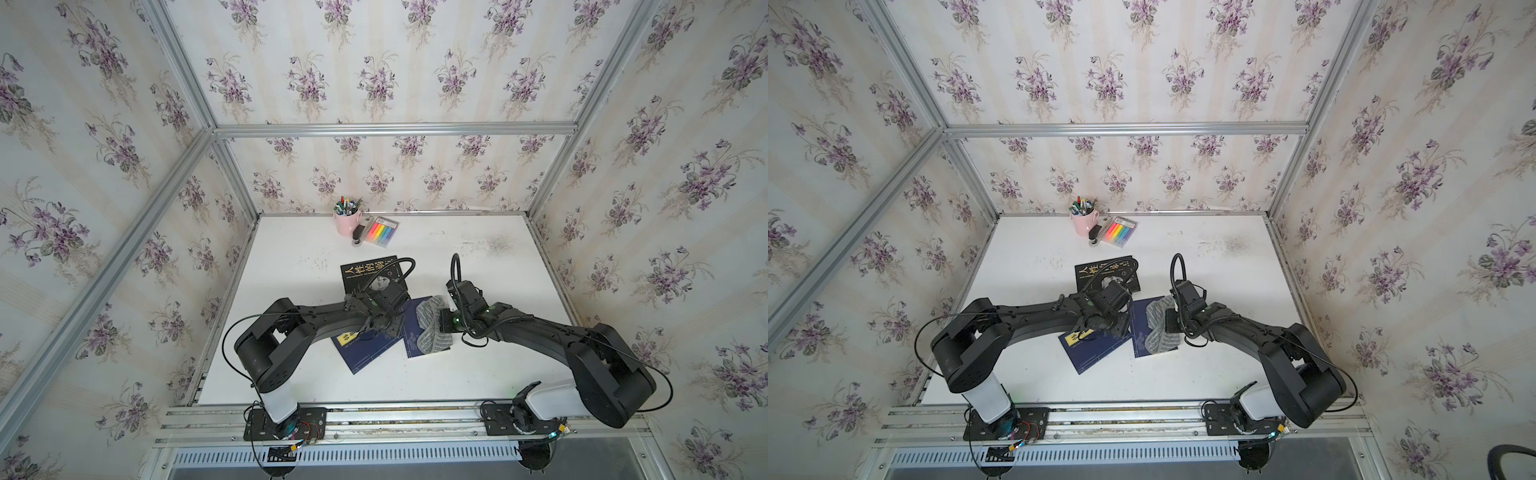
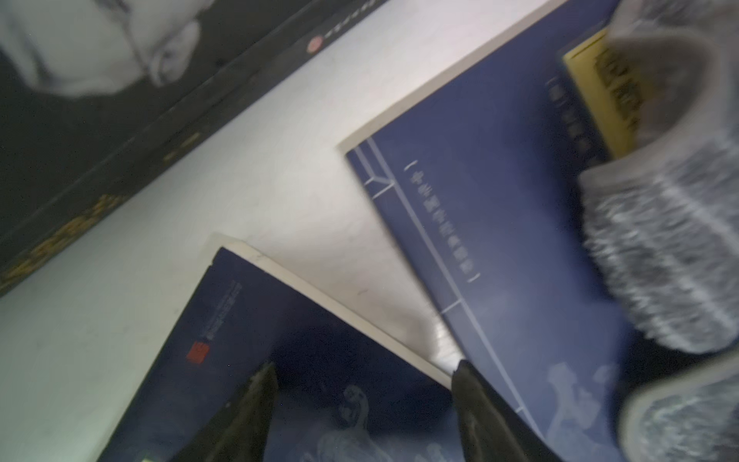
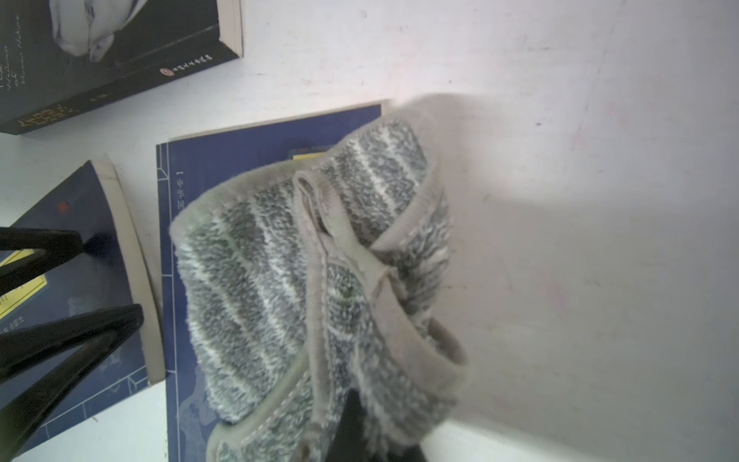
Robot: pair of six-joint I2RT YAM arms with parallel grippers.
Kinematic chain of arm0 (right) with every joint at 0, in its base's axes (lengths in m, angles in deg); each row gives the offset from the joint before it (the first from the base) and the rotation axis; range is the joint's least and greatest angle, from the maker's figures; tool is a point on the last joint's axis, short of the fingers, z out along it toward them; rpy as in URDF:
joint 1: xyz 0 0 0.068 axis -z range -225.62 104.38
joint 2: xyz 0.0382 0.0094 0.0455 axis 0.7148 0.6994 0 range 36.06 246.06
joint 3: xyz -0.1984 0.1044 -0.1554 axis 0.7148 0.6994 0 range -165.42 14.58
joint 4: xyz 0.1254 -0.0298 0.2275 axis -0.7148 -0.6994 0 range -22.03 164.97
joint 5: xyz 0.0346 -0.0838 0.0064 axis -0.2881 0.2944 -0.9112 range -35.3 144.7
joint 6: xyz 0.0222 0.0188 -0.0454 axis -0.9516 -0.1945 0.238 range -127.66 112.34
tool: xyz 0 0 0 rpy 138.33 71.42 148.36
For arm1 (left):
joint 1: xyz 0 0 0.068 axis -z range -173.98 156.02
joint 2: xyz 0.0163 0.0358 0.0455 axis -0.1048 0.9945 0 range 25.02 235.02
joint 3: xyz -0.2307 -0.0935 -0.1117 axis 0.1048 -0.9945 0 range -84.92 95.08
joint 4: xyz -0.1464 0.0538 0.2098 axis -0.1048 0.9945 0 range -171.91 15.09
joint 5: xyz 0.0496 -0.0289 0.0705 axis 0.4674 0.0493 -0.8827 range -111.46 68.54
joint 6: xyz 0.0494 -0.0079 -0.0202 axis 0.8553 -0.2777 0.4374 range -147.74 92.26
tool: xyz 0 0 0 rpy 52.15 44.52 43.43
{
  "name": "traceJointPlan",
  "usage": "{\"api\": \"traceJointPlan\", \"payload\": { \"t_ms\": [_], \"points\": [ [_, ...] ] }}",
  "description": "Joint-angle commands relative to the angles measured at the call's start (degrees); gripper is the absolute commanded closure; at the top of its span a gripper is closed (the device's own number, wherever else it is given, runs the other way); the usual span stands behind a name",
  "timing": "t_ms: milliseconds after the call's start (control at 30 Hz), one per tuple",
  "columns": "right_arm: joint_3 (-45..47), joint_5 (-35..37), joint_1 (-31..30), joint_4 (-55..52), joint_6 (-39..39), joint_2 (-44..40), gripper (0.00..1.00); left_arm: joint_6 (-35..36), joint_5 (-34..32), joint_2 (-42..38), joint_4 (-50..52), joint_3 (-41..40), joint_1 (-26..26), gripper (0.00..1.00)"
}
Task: Wipe the cover of the book
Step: Adjust the book at the center of the board.
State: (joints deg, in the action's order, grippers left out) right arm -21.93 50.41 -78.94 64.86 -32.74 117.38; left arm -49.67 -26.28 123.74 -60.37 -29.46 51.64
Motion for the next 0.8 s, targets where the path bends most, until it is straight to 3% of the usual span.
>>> {"api": "traceJointPlan", "payload": {
  "t_ms": [0, 267, 467, 567, 767],
  "points": [
    [0.0, -0.3, 0.0, 0.4, 0.3, -0.4, 1.00, -0.3, -3.6, -1.8, 7.0, -2.5, -0.4, 0.29],
    [0.1, -1.2, 0.1, 0.8, 0.2, -0.4, 1.00, 0.0, -3.4, -8.6, 7.8, -3.6, -1.1, 0.24],
    [0.0, -1.7, 0.0, 1.1, 0.6, 0.2, 1.00, 1.2, 3.7, -14.5, 12.2, -1.3, -1.1, 0.28],
    [-0.1, -1.7, 0.1, 1.2, 1.0, 0.5, 1.00, 1.3, 6.6, -16.8, 16.4, -1.4, -1.1, 0.37],
    [-0.6, -1.8, 0.1, 1.6, 1.4, 1.5, 1.00, -2.4, 11.9, -25.5, 18.7, -9.2, -1.0, 0.65]
  ]
}}
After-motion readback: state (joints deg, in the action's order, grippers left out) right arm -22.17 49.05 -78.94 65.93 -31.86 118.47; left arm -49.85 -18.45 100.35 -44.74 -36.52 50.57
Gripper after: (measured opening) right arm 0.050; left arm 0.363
